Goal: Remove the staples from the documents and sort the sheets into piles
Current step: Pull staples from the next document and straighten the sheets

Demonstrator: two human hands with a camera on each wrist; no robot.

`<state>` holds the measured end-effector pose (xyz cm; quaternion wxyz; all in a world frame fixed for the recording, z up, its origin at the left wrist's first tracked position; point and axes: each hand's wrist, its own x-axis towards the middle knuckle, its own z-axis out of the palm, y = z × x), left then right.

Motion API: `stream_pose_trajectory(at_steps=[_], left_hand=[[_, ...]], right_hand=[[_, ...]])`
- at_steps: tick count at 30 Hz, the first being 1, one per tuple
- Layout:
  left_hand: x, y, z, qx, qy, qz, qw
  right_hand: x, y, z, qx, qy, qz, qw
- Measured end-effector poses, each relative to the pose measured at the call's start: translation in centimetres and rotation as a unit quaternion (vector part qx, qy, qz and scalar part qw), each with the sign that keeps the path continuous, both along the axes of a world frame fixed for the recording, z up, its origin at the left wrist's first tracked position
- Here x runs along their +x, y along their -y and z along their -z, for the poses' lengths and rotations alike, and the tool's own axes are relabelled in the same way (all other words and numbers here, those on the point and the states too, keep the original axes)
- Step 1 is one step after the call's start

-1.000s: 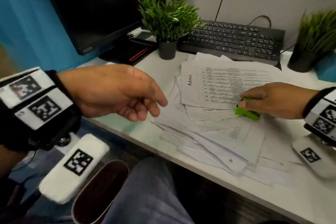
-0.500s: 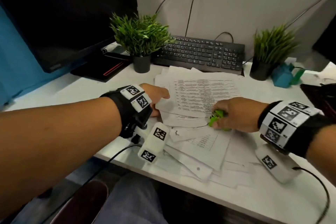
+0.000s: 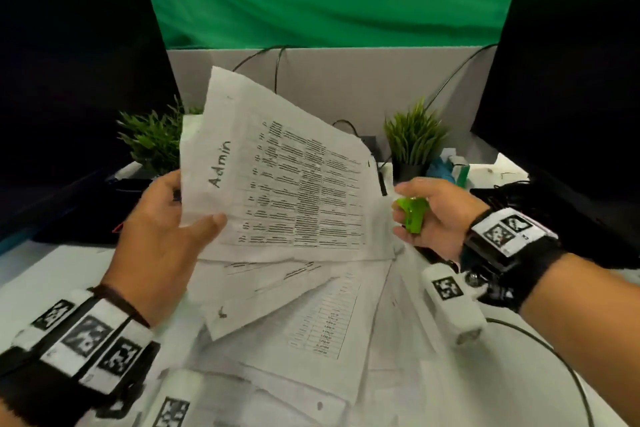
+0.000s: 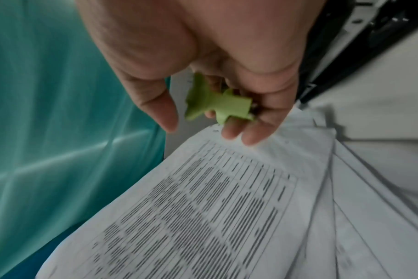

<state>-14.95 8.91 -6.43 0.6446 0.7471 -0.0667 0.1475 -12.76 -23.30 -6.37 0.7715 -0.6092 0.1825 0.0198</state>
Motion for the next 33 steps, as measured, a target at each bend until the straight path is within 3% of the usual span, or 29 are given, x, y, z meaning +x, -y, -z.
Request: stream_pose_trajectory(at_steps=[3, 5, 9, 11, 14, 16, 17, 20, 22, 23, 25, 27, 30, 31, 33], left_hand=[[0.3, -1.6, -0.9, -0.037, -0.007, 0.042, 0.998], [0.5, -2.4, -1.4, -0.076, -0.021, 0.079, 0.994], [1.0, -2.6, -1.6, -0.122, -0.05, 0.118, 0.984], [1.8, -2.8, -1.1, -0.113, -0.075, 0.12, 0.984], [2.8, -2.8, -1.3, -0.013, -0.065, -0.032, 0.997], [2.4, -2.1, -3.5, 0.12, 0.005, -0.163, 0.979], [1.9, -1.5, -5.0, 0.194, 0.066, -0.183, 0.962], [0.6, 1.5, -10.3, 0.355, 0.2, -0.113, 0.906], [1.1, 3.4, -13.6, 0.421, 0.177, -0.025, 0.889], [1.8, 4.0, -15.0, 0.423, 0.147, 0.026, 0.894], [2.9, 4.2, -16.8, 0.39, 0.098, 0.11, 0.909], [3.5, 3.7, -17.4, 0.349, 0.106, 0.136, 0.921], [3.8, 2.5, -16.6, 0.203, 0.103, 0.1, 0.969], [4.0, 1.9, -16.2, 0.13, 0.074, 0.098, 0.984], [4.5, 0.8, -15.2, 0.008, 0.009, 0.11, 0.994]], right_hand=[[1.4, 1.6, -1.2, -0.171, 0.011, 0.053, 0.984], [2.1, 2.7, -1.9, -0.274, 0.033, 0.027, 0.961], [2.4, 3.7, -2.8, -0.176, 0.044, -0.101, 0.978], [2.3, 3.3, -3.6, -0.134, 0.087, -0.125, 0.979], [1.8, 2.2, -5.9, -0.186, 0.171, -0.107, 0.962], [1.0, 1.3, -8.6, -0.305, 0.21, -0.095, 0.924], [0.4, 0.8, -9.9, -0.358, 0.223, -0.097, 0.902], [-1.1, -0.9, -13.5, -0.434, 0.262, -0.145, 0.85], [-1.9, -2.2, -15.1, -0.459, 0.29, -0.173, 0.822], [-2.2, -2.8, -15.7, -0.475, 0.308, -0.177, 0.805], [-2.6, -3.5, -16.4, -0.511, 0.341, -0.162, 0.772], [-2.7, -3.6, -16.5, -0.542, 0.367, -0.091, 0.75], [-2.1, -1.8, -16.5, -0.598, 0.391, 0.145, 0.685], [-1.8, -0.9, -16.5, -0.56, 0.395, 0.209, 0.698], [-1.8, 0.0, -16.5, -0.408, 0.398, 0.239, 0.786]])
